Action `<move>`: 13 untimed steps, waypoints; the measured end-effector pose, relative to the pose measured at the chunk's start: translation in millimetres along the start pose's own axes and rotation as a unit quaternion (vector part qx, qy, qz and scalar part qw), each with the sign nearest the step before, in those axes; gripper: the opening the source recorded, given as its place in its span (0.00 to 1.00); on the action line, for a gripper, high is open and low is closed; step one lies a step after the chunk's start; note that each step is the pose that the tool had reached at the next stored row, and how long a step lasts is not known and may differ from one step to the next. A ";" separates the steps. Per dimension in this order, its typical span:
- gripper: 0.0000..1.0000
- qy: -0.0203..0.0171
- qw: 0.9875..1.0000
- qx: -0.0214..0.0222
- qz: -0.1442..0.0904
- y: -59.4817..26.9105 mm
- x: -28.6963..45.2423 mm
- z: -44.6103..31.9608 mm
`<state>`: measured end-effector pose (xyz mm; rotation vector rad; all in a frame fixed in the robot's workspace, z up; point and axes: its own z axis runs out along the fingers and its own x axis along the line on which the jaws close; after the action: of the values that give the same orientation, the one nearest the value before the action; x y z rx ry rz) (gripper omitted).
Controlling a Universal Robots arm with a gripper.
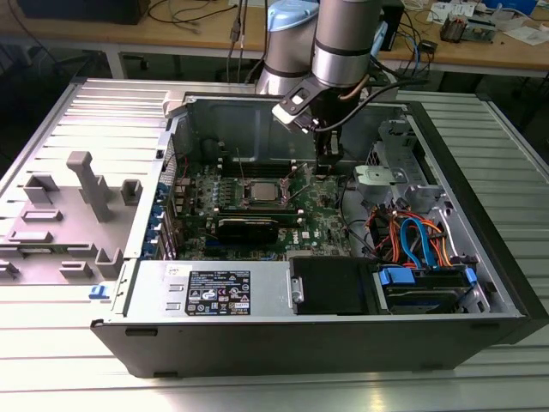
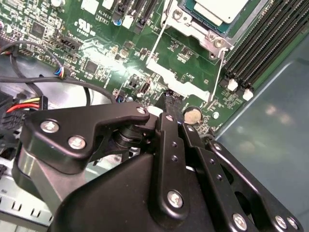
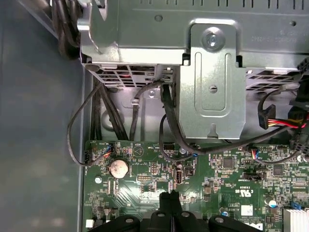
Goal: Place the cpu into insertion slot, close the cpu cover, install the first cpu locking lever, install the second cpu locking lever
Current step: 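Close the cpu cover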
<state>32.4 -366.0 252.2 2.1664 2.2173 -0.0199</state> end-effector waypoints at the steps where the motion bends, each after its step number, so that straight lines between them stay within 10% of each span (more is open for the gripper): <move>1: 0.11 0.000 1.000 0.004 0.000 0.0 0.0 1.4; 4: 0.11 0.000 1.000 0.025 -0.001 -0.2 0.0 1.4; 13: 0.11 0.000 1.000 0.026 -0.002 -9.2 0.3 1.3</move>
<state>23.2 -366.0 250.7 2.1871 2.2468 -0.0764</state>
